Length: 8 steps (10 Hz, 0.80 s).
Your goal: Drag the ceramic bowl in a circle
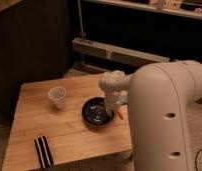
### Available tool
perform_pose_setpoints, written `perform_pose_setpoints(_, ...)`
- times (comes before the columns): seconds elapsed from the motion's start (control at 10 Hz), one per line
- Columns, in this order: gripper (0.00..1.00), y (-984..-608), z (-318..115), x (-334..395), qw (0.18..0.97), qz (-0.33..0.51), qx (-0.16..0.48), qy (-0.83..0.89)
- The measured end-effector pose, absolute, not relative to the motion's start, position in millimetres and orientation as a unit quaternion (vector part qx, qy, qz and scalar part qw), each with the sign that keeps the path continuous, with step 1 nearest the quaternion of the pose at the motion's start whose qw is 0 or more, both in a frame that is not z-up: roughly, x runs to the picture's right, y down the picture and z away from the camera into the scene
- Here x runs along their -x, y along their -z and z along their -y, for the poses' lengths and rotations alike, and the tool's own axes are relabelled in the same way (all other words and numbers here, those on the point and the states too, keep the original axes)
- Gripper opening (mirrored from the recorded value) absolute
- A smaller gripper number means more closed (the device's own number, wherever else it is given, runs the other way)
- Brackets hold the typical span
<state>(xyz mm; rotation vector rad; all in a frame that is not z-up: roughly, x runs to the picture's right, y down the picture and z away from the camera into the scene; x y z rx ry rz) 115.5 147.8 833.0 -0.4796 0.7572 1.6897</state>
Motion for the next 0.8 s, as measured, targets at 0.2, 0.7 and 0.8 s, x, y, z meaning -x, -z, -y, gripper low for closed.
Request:
perform_pose_setpoints(0.2, 0.0, -801, -149, -135, 0.587, -0.322, 0.209, -0.713)
perform_pose_setpoints(0.7, 0.0, -725, -220, -96, 0.628, -0.312, 0.279, -0.656)
perform_pose_setpoints(0.8, 0.0, -713, -235, -75, 0.64, -0.3, 0.302, -0.64)
